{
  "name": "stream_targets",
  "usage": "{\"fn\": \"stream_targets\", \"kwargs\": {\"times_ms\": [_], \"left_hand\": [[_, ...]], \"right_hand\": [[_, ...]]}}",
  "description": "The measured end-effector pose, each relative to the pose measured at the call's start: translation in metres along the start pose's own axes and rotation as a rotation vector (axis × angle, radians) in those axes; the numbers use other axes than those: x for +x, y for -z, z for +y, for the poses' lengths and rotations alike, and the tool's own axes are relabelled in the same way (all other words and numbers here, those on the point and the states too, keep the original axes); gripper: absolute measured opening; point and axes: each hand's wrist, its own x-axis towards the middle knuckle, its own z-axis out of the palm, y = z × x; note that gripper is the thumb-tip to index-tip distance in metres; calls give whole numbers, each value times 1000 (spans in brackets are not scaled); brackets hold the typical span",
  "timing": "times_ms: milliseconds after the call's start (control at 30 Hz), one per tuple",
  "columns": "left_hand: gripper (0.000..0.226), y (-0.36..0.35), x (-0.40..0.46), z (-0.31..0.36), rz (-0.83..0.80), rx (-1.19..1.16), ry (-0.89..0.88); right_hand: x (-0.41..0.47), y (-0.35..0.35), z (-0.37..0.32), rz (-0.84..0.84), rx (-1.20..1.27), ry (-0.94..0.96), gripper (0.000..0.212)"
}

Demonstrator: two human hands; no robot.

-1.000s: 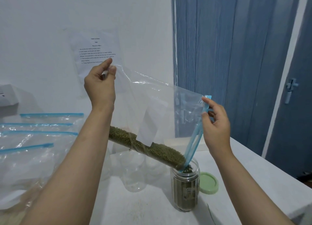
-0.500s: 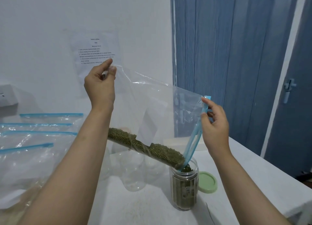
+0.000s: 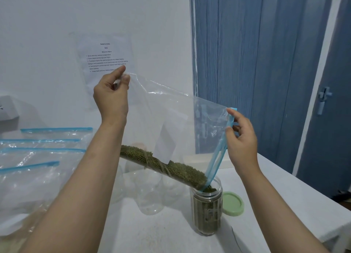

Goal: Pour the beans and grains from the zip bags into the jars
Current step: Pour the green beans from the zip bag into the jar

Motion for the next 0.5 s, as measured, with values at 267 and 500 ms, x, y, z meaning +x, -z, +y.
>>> {"fn": "stream_targets", "kwargs": {"times_ms": [267, 500], "left_hand": [[23, 1, -1, -3, -2, -3, 4], [22, 3, -1, -6, -5, 1, 1]], "right_hand": [[1, -1, 2, -6, -4, -5, 40], [-1, -2, 2, -5, 8, -5, 42]]}}
